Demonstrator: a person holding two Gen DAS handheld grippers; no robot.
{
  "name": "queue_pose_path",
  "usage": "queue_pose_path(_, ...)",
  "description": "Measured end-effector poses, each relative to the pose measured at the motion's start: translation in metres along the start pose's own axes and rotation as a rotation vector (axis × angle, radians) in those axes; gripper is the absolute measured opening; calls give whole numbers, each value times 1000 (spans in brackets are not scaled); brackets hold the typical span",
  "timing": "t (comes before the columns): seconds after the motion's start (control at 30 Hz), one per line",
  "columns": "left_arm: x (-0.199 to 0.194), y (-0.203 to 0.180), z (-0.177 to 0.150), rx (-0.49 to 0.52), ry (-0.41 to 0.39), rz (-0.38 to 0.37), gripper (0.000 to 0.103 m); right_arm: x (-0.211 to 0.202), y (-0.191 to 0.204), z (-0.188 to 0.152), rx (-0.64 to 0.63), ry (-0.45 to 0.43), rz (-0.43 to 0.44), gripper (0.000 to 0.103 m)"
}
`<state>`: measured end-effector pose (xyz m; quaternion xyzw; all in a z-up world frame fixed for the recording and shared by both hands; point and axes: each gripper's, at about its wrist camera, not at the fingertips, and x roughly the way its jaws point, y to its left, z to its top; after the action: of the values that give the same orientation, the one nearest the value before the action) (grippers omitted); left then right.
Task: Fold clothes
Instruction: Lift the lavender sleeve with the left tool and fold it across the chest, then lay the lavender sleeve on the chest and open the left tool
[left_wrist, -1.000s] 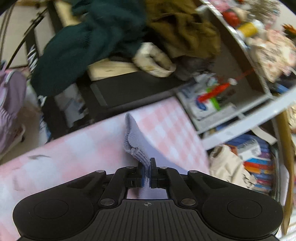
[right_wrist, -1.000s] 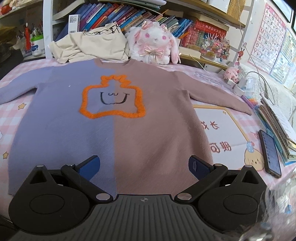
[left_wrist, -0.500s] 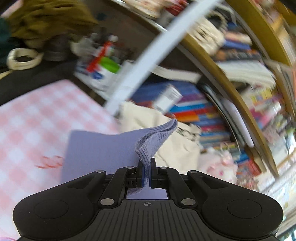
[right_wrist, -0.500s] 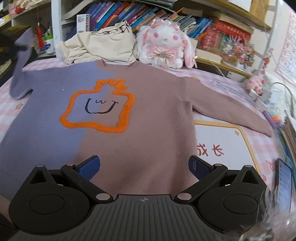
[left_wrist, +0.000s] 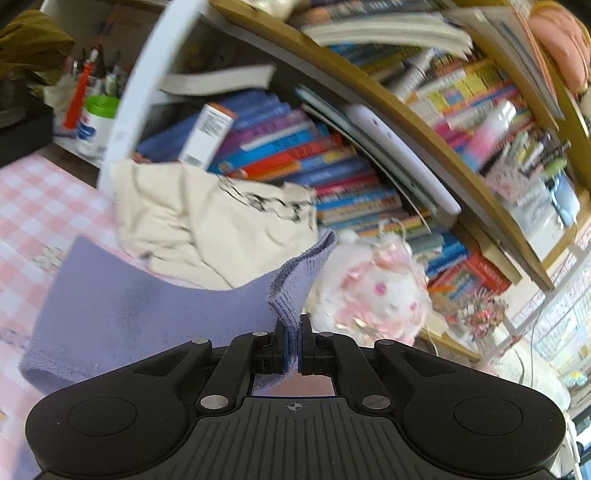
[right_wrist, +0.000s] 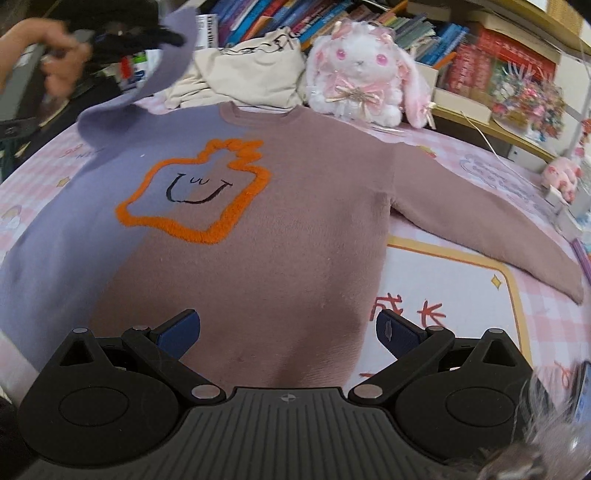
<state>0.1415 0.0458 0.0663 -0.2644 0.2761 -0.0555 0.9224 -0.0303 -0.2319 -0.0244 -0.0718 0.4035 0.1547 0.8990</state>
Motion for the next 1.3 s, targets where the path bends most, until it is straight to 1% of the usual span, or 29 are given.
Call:
queue_pose_path(0.2, 26, -27, -24, 32, 45, 3, 3, 0, -13, -4, -30, 5, 27, 103)
queue_pose_path(0.4, 44, -46, -42, 63, 94, 1, 3, -1, -27, -8, -7, 6, 21, 103)
queue_pose_path(0.5, 54, -51, -51, 67, 133, 13, 5, -2, -32, -10, 6, 6, 15, 103)
queue_pose_path(0.53, 57, -52, -53, 69, 147, 20, 12, -3, -33, -11, 10, 7, 14, 103)
queue_pose_path(0.57, 59, -53, -56, 71, 162, 27, 16, -3, -35, -11, 14, 7, 13, 103)
queue_pose_path(0.6, 59, -54, -58, 73, 174, 31, 29, -4, -35, -12, 17, 8, 13, 103)
queue_pose_path(0.63, 56, -55, -59, 78, 173, 31, 46, -4, -36, -12, 18, 8, 14, 103)
queue_pose_path(0.67, 50, -55, -61, 91, 161, 33, 52, -4, -36, -13, 20, 9, 15, 103)
queue_pose_path(0.7, 43, -55, -62, 103, 149, 35, 56, -4, -36, -13, 20, 10, 20, 103)
queue_pose_path(0.8, 17, -51, -69, 178, 128, 61, 57, -3, -34, -14, 23, 15, 36, 103)
queue_pose_path(0.93, -25, -30, -88, 276, 132, 208, 57, -1, -33, -16, 47, 7, 25, 101)
queue_pose_path(1.03, -63, 0, -105, 315, 122, 342, 57, -2, -32, -18, 76, 6, 19, 100)
queue_pose_path(1.13, -93, 30, -118, 339, 118, 460, 57, -4, -32, -20, 111, 6, 10, 96)
queue_pose_path(1.17, -99, 41, -122, 341, 127, 494, 57, -5, -31, -20, 121, 7, 5, 93)
queue_pose_path(1.23, -107, 60, -126, 335, 153, 531, 57, -8, -29, -21, 139, 7, -14, 85)
queue_pose_path(1.27, -110, 68, -128, 331, 163, 544, 57, -9, -28, -21, 148, 6, -26, 74)
queue_pose_path(1.3, -112, 75, -128, 327, 168, 547, 56, -10, -27, -21, 157, 5, -39, 66)
